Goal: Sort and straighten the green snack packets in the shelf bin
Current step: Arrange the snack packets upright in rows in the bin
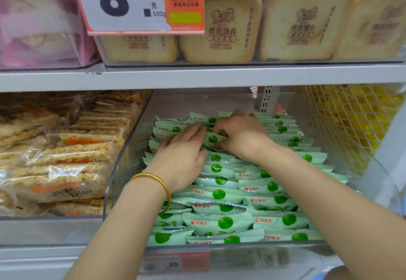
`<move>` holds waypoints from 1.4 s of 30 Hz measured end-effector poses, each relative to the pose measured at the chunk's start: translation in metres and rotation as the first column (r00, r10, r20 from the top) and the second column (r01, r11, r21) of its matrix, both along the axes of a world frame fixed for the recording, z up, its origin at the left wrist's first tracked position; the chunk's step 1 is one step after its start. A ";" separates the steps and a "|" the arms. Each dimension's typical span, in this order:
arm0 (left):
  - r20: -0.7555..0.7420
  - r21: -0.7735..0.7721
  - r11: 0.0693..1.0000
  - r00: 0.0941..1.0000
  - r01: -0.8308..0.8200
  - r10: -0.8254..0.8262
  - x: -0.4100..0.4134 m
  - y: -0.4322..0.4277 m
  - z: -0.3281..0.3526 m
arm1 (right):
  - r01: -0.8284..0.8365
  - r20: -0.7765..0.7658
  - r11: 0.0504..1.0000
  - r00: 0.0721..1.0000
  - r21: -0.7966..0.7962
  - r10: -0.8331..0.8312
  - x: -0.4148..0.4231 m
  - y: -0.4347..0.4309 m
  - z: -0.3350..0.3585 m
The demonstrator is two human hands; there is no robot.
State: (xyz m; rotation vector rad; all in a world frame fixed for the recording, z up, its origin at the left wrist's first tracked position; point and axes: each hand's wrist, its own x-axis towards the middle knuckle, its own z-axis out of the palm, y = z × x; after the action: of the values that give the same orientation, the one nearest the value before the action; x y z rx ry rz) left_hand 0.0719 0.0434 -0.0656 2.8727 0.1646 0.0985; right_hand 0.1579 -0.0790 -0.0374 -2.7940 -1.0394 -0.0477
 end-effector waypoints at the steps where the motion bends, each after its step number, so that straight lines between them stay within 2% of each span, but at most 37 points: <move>1: -0.007 0.000 1.000 1.000 0.001 -0.001 0.000 0.000 0.001 | 0.012 0.006 1.000 1.000 0.013 -0.012 0.000 -0.001 -0.001; 8: -0.006 0.025 1.000 1.000 -0.014 0.015 0.000 -0.001 -0.001 | 0.083 0.166 0.989 0.984 -0.120 -0.063 0.002 0.002 -0.009; 12: -0.023 0.052 0.999 1.000 -0.011 0.012 -0.001 0.001 -0.003 | 0.076 0.152 0.984 0.987 -0.160 -0.052 0.003 0.006 -0.011; 17: -0.018 0.064 0.998 1.000 -0.003 0.004 -0.001 0.000 -0.002 | 0.100 0.116 0.990 0.989 -0.095 -0.089 0.002 0.001 -0.014; 20: -0.019 0.066 0.998 1.000 0.006 -0.005 -0.002 -0.001 -0.002 | 0.096 0.069 0.984 0.994 -0.147 -0.087 0.003 0.001 -0.010; 21: -0.003 0.057 0.998 1.000 0.002 -0.002 -0.003 -0.001 -0.002 | 0.105 0.028 0.988 0.994 -0.115 -0.102 0.004 0.000 -0.008; 23: 0.028 0.043 0.999 1.000 -0.010 0.009 -0.003 -0.001 -0.002 | 0.153 -0.048 0.986 0.988 0.069 -0.150 0.007 -0.003 -0.006; 25: 0.032 0.056 0.998 0.999 -0.017 0.015 -0.004 -0.002 -0.002 | 0.214 -0.056 0.944 0.977 0.252 -0.207 0.009 -0.002 -0.008; 26: 0.032 0.058 0.998 0.999 -0.020 0.018 -0.003 -0.003 -0.002 | 0.244 -0.056 0.928 0.970 0.283 -0.238 0.009 0.000 -0.010; 31: 0.020 0.042 0.999 0.999 -0.034 0.033 -0.002 -0.003 -0.001 | 0.368 -0.069 0.913 0.930 0.175 -0.362 0.013 0.017 -0.015; 36: 0.015 0.083 0.996 1.000 -0.026 0.025 0.000 -0.003 -0.002 | 0.391 -0.038 0.910 0.920 0.136 -0.389 0.017 0.025 -0.019; 38: 0.021 0.092 0.995 0.999 -0.026 0.024 0.000 -0.003 -0.004 | 0.368 -0.017 0.917 0.929 0.152 -0.370 0.019 0.026 -0.019; 42: 0.027 0.090 0.996 0.999 -0.019 0.017 -0.001 -0.003 -0.004 | 0.318 -0.076 0.909 0.948 0.270 -0.309 0.018 0.022 -0.020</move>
State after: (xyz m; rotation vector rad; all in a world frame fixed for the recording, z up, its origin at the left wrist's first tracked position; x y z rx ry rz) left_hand 0.0713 0.0409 -0.0694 2.9587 0.1854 0.1509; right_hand 0.1763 -0.0565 -0.0576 -2.6576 -0.5170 -0.1742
